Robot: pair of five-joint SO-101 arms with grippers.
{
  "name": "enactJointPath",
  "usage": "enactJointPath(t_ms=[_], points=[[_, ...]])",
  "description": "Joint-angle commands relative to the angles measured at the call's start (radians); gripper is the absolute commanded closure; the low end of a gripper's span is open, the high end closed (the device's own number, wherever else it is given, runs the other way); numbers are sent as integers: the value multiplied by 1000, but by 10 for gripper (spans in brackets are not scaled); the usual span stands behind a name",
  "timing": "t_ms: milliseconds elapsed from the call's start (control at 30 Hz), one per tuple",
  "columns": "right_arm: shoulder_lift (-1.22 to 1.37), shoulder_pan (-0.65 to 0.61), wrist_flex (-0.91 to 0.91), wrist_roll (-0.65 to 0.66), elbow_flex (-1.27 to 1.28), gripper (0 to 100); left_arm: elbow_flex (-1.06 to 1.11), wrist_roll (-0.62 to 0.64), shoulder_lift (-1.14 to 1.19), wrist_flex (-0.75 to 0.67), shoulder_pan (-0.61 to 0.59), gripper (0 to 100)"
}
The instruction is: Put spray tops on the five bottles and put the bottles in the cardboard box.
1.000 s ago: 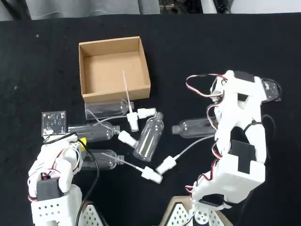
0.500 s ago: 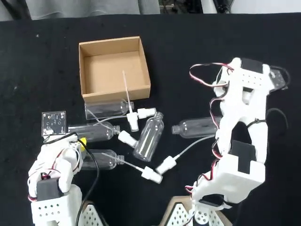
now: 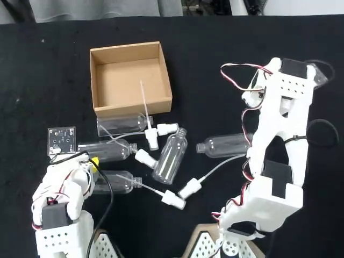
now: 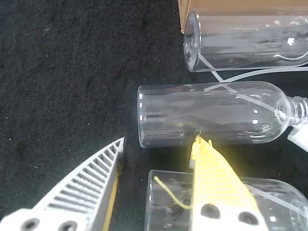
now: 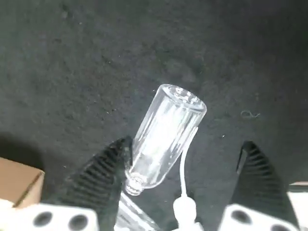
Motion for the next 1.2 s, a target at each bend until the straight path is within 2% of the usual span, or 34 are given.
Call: enactJointPath(t_ms=[0,367,867,1167], points=[[-105,15,15,89,-58,681,-5,5,-8,-23,-8,791],[-311,-37,58,471,-54,681,-5,5,-8,-23,-7,791],[-314,-206,52,962,70,681,-5,5,-8,-23,-8,791],[-314,-230,51,1284,87,681,-5,5,-8,-23,-7,791]])
